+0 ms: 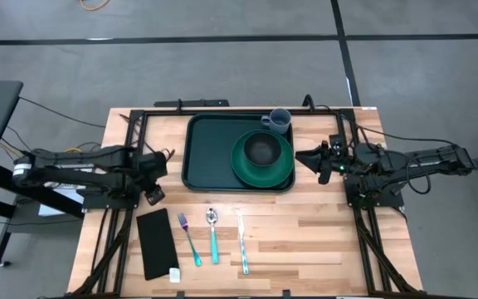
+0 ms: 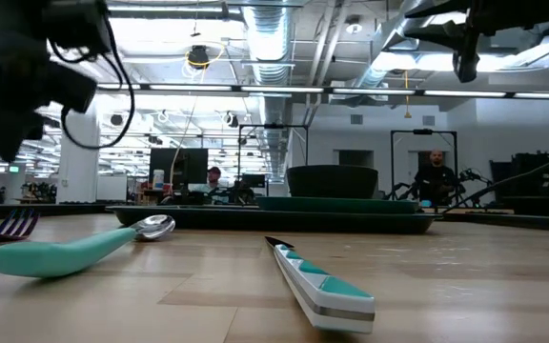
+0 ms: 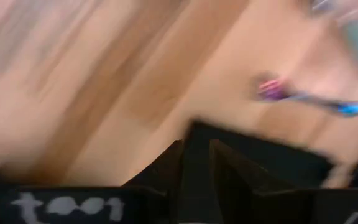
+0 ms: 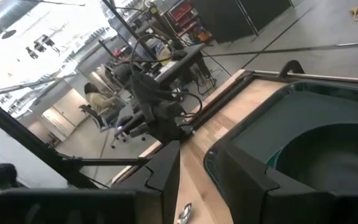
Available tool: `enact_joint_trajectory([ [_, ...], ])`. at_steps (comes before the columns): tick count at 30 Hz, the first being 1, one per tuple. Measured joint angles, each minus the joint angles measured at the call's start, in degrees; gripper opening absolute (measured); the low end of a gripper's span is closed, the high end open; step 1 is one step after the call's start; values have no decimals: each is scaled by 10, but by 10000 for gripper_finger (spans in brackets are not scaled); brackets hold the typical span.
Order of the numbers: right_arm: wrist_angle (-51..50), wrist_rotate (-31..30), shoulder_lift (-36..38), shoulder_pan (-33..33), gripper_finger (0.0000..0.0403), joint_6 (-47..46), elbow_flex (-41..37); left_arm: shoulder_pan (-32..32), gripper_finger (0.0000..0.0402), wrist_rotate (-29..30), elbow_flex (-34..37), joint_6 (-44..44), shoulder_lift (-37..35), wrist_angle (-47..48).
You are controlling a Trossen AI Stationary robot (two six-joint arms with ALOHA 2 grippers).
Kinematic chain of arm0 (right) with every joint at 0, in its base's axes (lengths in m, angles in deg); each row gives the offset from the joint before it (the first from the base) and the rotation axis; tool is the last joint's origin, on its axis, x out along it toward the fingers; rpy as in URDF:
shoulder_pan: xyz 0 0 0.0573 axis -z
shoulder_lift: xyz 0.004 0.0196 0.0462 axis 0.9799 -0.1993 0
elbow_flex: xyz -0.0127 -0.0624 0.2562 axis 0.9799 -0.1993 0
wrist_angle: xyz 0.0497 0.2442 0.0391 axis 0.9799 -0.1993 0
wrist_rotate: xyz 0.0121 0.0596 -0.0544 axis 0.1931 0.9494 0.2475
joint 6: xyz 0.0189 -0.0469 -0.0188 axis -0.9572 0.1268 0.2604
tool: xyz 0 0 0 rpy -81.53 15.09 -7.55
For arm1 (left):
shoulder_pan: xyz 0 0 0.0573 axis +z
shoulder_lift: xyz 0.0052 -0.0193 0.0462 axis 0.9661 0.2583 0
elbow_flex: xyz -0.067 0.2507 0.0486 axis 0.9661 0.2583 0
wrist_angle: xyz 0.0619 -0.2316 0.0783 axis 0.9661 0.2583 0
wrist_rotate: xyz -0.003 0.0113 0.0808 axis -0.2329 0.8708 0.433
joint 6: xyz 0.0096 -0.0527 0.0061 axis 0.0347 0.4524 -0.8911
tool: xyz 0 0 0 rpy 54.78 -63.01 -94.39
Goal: Set up tray
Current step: Put the black napkin on the black tray to the left of the green plate
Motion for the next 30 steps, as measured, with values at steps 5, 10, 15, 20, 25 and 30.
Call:
enact_joint_trajectory([
  [5, -2, 0, 0, 0, 102, 4, 0, -32, 67, 34, 3, -8, 68, 27],
  [10, -4, 2, 0, 0, 102, 9, 0, -76, 79, 7, 2, -8, 118, 20],
  [15, -12, 3, 0, 0, 102, 9, 0, -124, 112, -3, 2, 14, 146, -11],
  [20, -18, 3, 0, 0, 102, 10, 0, -176, 141, 26, 2, 36, 172, -24],
  [25, -19, 3, 0, 0, 102, 10, 0, -222, 151, 39, 2, 44, 202, -38],
  [30, -19, 3, 0, 0, 102, 9, 0, -257, 151, 39, 2, 56, 229, -75],
])
